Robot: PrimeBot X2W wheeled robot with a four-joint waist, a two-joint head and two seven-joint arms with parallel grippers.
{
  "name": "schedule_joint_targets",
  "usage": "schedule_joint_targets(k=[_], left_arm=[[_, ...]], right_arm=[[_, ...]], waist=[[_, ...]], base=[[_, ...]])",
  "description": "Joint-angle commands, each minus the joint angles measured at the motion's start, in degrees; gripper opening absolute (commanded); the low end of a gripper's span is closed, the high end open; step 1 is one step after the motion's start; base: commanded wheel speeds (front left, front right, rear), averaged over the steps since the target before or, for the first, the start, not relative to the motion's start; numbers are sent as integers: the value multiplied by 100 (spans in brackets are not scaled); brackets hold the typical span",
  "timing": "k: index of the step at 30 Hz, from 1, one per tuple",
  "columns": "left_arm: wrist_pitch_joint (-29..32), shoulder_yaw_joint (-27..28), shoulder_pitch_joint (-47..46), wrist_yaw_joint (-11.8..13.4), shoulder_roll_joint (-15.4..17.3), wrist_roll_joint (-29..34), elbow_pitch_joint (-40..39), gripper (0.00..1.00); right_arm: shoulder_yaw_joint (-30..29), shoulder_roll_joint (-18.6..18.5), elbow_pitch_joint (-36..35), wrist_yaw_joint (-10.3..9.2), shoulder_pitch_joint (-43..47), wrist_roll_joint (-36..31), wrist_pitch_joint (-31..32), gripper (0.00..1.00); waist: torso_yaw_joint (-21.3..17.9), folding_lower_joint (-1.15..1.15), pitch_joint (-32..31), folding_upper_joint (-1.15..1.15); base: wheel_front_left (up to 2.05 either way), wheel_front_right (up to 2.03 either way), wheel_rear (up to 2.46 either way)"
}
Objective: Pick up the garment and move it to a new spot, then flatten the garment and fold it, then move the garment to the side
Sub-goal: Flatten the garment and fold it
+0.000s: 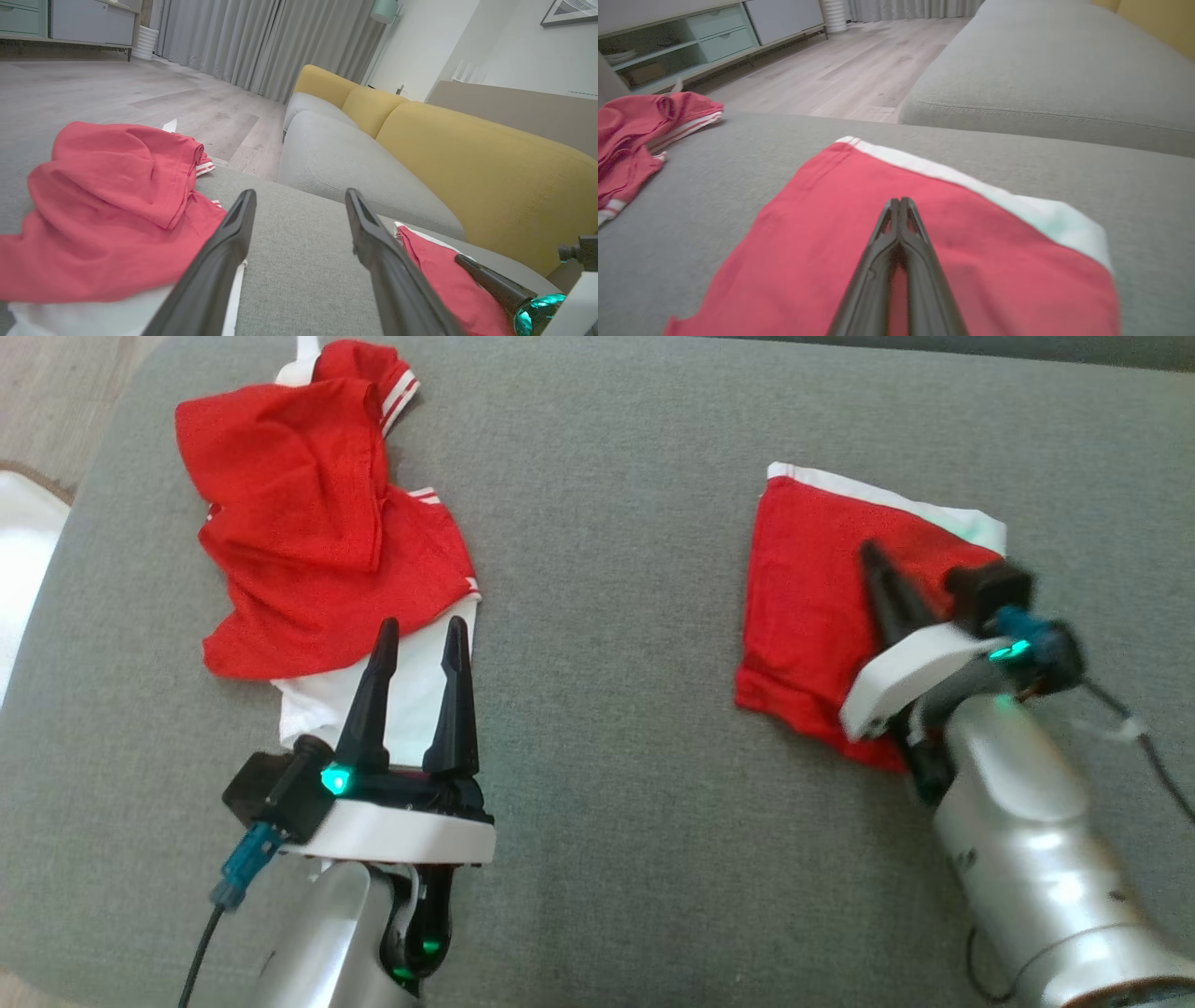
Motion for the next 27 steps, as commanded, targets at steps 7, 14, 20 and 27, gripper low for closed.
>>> schedule_joint_targets(k=[7,14,20,27], left_arm=[[-53,153,-23,-11,37,40,-89,100],[-53,296,50,-50,37,303,10,100],[-53,532,78,-18,37,487,135,100],[-53,751,165,28,37,679,300,100]], right_arm=[[1306,143,147,-4,276,991,163,0],[1322,8,-227,-4,190,1221,-54,0],[475,-229,-1413,-4,748,890,-67,0],[-220,-177,-2409,-4,1746,324,-68,20]], waist=[[-170,0,-141,0],[-539,0,-367,0],[-930,0,-571,0],[-1296,0,-793,0]], base=[[0,0,0],[0,0,0],[0,0,0],[0,0,0]])
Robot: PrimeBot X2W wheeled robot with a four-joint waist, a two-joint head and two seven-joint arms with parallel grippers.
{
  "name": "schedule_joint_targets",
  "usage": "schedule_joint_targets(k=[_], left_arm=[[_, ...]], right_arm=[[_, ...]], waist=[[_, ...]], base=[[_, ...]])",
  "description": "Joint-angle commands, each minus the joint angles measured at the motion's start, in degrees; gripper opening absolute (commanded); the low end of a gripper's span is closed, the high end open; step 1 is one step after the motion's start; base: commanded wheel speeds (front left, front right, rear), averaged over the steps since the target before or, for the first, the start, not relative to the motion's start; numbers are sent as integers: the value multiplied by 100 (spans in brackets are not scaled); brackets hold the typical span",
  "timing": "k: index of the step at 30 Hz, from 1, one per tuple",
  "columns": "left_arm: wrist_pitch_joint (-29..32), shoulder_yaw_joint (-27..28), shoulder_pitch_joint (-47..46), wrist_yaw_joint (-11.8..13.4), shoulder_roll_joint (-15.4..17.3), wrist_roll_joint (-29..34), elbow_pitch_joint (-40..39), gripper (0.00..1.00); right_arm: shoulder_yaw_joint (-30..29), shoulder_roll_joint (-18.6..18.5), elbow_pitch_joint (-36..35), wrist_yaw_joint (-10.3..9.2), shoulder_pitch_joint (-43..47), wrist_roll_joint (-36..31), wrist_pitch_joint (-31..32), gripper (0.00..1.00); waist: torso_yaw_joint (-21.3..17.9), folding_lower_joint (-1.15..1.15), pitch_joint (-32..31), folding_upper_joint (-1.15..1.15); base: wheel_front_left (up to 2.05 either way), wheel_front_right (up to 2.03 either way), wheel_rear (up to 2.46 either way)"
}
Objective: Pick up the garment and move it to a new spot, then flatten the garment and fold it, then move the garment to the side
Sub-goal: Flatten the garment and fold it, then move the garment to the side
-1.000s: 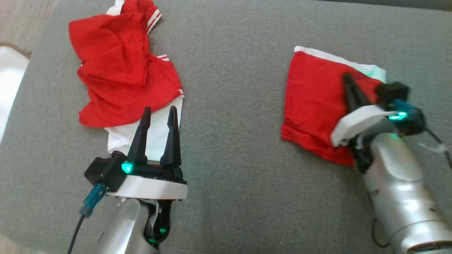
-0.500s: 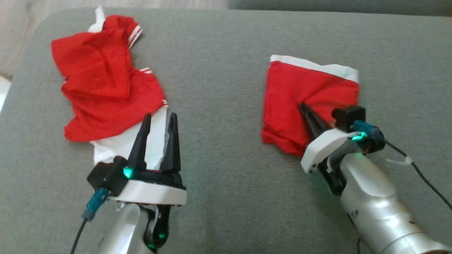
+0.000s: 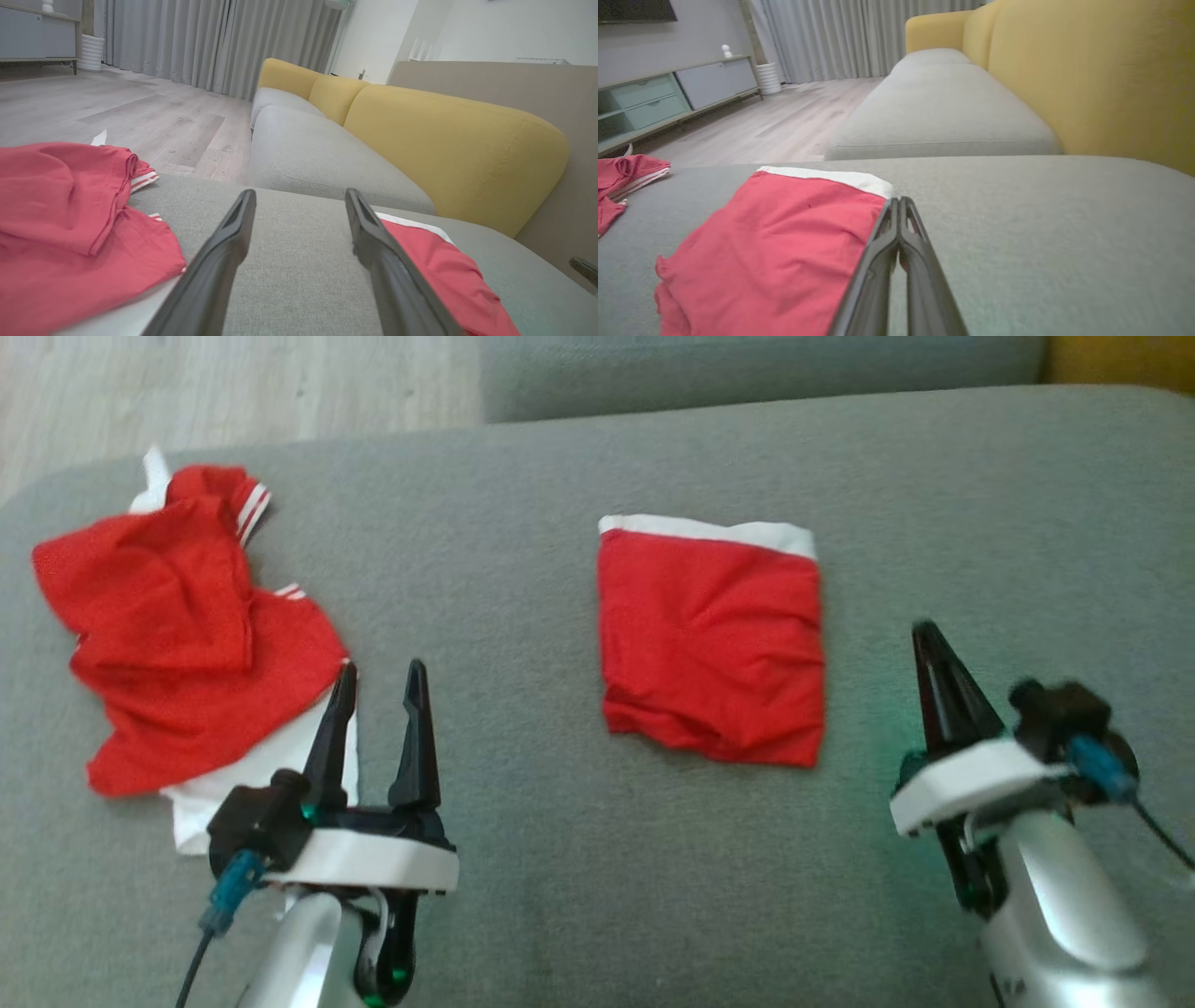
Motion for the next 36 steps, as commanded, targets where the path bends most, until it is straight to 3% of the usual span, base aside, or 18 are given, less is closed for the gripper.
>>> schedule_joint_targets(k=[1,2,9,16,27,36], left_arm=[[-53,239,-30,31,37,36,-126,100],[-53,266,-6,49,37,62,-122,100],[-53,284,210,147,37,79,-142,100],[-53,307,300,152,37,74,-138,100],[-53,212,183,111,37,64,-223,100],[-53,23,-107,103,37,-8,-258,100]], right_arm=[[-45,106,-401,-4,52,-81,-61,89],[-132,145,-493,-4,174,-107,-61,100],[-525,365,-1217,-4,872,-345,-62,100],[-518,390,-1420,-4,1100,-250,-62,100],[-541,392,-1461,-4,1027,-197,-62,100],[-596,392,-949,-4,340,-605,320,100]], waist=[[-149,0,-150,0],[-176,0,-185,0],[-261,0,-324,0],[-275,0,-364,0],[-150,0,-108,0],[227,0,325,0]], base=[[0,0,0],[0,0,0],[0,0,0],[0,0,0],[0,0,0],[0,0,0]])
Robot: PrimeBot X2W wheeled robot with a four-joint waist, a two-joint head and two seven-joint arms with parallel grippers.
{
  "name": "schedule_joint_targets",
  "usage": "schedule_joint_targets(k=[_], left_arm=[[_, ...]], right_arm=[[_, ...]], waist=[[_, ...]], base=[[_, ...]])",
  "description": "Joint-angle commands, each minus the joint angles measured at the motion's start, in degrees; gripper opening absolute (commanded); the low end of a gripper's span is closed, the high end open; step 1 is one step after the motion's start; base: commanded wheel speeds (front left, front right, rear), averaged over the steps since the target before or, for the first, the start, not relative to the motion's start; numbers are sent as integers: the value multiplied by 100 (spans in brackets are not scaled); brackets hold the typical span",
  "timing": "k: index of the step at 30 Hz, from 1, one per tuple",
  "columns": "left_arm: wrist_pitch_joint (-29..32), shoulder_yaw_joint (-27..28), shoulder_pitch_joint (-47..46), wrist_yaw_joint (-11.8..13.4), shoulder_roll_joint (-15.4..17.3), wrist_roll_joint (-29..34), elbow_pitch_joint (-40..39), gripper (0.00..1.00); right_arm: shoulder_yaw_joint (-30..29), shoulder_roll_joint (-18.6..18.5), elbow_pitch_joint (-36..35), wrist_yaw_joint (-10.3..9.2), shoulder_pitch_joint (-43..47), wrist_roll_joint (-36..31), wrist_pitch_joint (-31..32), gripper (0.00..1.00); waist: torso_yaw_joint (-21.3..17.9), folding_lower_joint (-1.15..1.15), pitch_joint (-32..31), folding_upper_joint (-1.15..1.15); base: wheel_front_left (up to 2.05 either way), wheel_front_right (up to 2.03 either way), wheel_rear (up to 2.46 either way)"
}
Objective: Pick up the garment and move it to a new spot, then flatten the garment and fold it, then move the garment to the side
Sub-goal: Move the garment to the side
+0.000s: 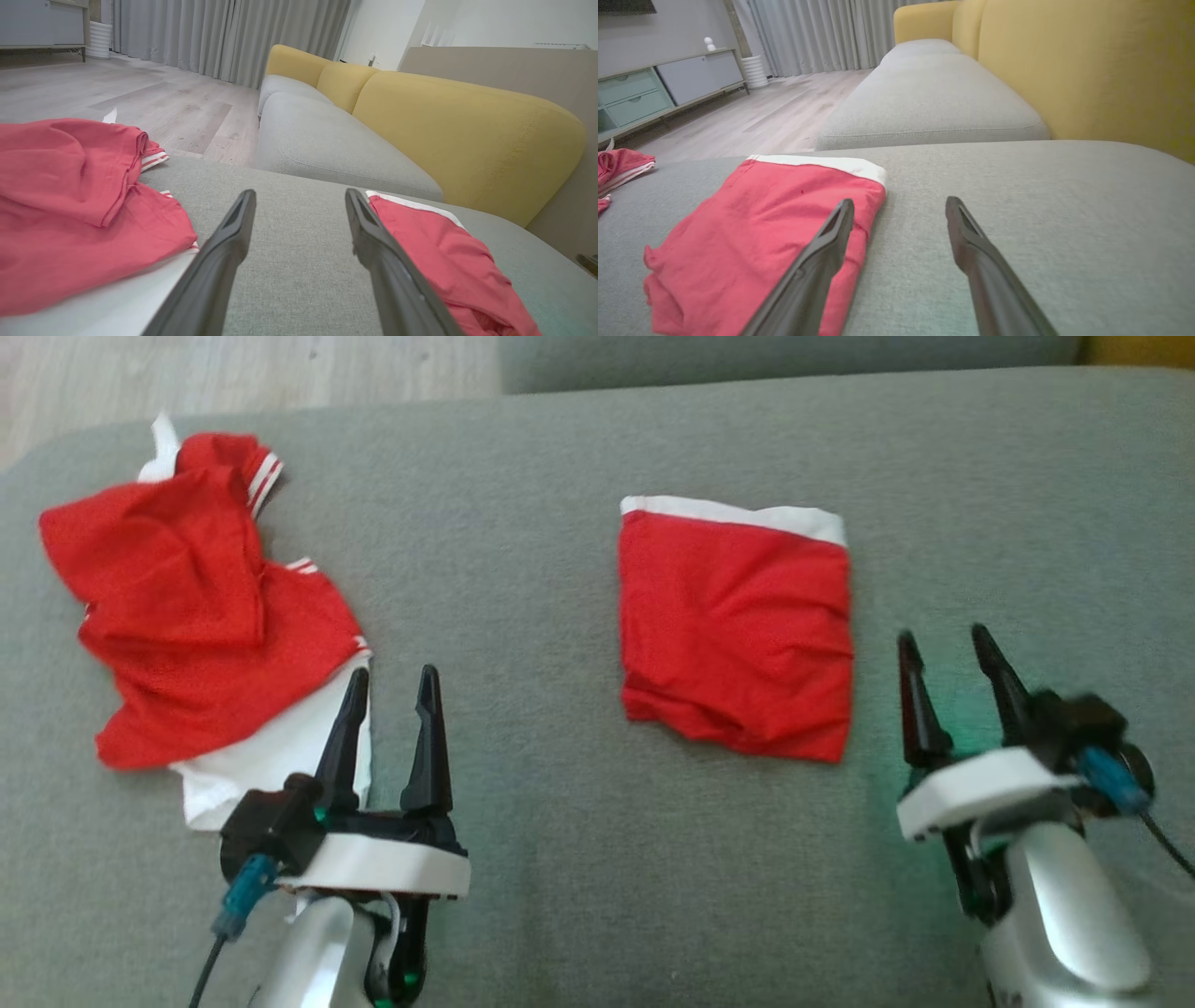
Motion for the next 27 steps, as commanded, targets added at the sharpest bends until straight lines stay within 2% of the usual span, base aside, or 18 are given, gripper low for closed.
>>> schedule_joint_targets(k=[1,12,18,19,21,27], left_arm=[[-53,137,-221,9,32,-47,-191,100],[-54,-233,-480,55,32,-242,-222,100],[-54,-307,-540,89,32,-300,-245,100],[-54,-308,-543,94,32,-304,-249,100],[-54,-273,-544,101,32,-299,-251,100],[-54,-156,-546,61,32,-209,-265,100]], right_arm=[[172,12,-79,-4,-276,-102,41,100],[242,12,1556,-4,-1231,501,837,100],[465,12,2167,-4,-1526,703,909,100],[516,12,2252,-4,-1575,699,877,95],[590,12,2405,-4,-1668,588,776,0],[589,-22,2688,-4,-1917,23,324,0]], waist=[[121,0,117,0],[647,0,461,0],[781,0,525,0],[785,0,528,0],[764,0,517,0],[525,0,414,0]], base=[[0,0,0],[0,0,0],[0,0,0],[0,0,0],[0,0,0],[0,0,0]])
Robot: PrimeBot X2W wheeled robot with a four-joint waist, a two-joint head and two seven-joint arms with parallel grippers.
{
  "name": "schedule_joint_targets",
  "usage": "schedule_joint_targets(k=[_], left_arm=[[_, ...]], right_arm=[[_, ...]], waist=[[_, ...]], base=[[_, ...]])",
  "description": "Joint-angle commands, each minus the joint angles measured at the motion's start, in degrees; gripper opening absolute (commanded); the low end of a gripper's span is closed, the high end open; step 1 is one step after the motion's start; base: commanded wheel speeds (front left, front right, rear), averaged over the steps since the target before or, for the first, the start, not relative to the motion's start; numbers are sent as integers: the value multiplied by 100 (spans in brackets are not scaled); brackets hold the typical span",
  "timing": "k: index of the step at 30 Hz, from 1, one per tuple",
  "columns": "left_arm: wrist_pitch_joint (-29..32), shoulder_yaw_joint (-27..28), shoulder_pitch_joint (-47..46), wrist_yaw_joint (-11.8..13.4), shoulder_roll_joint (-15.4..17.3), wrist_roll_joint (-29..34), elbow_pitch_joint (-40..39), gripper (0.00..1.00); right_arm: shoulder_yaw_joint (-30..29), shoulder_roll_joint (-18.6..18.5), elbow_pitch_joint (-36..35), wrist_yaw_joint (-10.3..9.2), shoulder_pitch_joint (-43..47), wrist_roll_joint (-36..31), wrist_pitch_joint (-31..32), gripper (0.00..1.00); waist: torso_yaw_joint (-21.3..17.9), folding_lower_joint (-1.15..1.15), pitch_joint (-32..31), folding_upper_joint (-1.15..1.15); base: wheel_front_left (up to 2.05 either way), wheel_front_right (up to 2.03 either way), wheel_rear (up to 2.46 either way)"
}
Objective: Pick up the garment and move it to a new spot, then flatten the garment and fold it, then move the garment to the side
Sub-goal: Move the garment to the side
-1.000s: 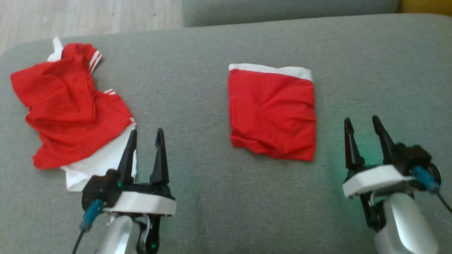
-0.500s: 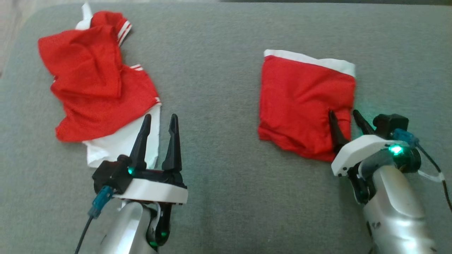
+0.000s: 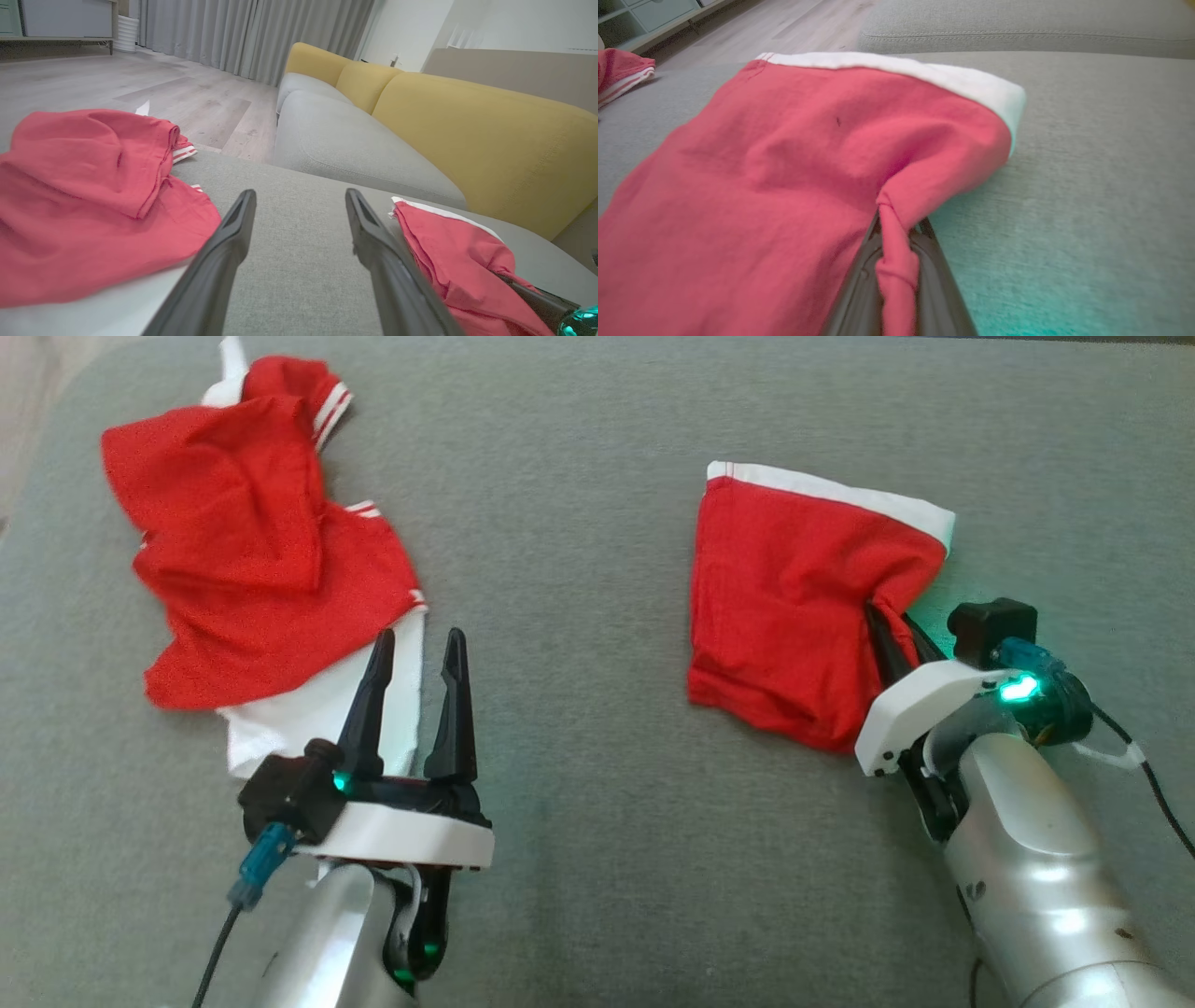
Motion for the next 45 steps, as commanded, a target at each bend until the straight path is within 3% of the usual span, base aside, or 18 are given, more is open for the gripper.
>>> schedule_joint_targets(k=[1,10,15,19,27,33,39,45], left_arm=[[-54,185,-208,-24,40,30,-200,100],[-54,-157,-357,-46,40,1,-237,100],[-54,-422,-479,-64,40,32,-251,100],[-54,-518,-595,-20,40,21,-301,100],[-54,-562,-736,-60,40,55,-322,100],[-54,-515,-815,-90,40,78,-330,100],[-54,-448,-855,-102,40,95,-357,100],[-54,-383,-850,-105,40,98,-396,100]], right_arm=[[101,20,-21,-4,-78,-76,-80,0],[834,-415,-88,-4,-275,29,-176,0],[1478,-1053,-354,-4,-239,340,35,0],[2020,-1800,-703,-4,-241,724,307,0],[2678,-3422,-1212,-4,-361,1441,630,0],[2901,-4272,-1147,-4,-471,1718,733,0],[2906,-4690,-903,-4,-577,1768,816,0],[2740,-4835,-656,-4,-695,1671,911,0]], waist=[[-124,0,-62,0],[-723,0,-232,0],[-974,0,-200,0],[-1048,0,-63,0],[-893,0,266,0],[-669,0,468,0],[-516,0,600,0],[-410,0,688,0]], base=[[0,0,0],[0,0,0],[0,0,0],[0,0,0],[0,0,0],[0,0,0],[0,0,0],[0,0,0]])
